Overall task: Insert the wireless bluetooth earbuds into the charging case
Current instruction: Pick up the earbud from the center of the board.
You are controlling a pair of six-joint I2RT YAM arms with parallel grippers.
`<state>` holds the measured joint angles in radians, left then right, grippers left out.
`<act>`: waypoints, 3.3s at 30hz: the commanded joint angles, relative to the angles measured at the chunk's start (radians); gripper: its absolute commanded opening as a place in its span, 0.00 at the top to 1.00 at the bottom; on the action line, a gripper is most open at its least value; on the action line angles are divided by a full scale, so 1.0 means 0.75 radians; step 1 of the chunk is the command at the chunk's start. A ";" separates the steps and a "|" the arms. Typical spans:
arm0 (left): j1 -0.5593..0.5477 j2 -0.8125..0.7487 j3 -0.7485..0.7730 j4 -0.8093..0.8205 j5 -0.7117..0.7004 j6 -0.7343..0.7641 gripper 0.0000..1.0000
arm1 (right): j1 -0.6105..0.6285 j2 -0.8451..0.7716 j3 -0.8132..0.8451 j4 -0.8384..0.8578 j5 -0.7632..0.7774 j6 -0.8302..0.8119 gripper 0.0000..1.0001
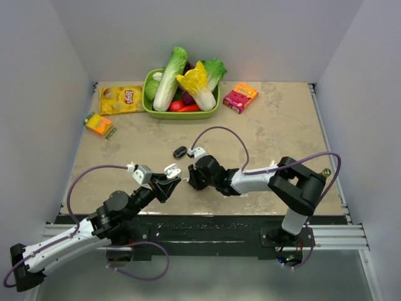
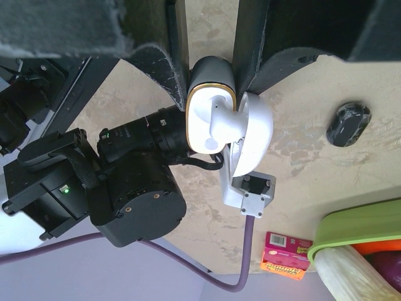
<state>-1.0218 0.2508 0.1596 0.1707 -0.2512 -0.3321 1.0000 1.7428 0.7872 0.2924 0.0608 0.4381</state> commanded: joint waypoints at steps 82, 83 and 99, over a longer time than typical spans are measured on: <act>-0.002 -0.038 -0.023 0.057 0.028 -0.040 1.00 | 0.010 -0.143 -0.051 -0.267 0.404 0.142 0.77; -0.002 -0.038 -0.025 0.061 0.028 -0.040 1.00 | -0.004 -0.154 -0.060 -0.267 0.389 0.148 0.74; -0.002 -0.066 -0.053 0.065 0.022 -0.058 1.00 | 0.035 -0.101 0.331 -0.635 0.475 0.334 0.37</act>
<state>-1.0218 0.2173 0.1318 0.1787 -0.2359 -0.3576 1.0031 1.6272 0.9291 -0.0742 0.3359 0.6220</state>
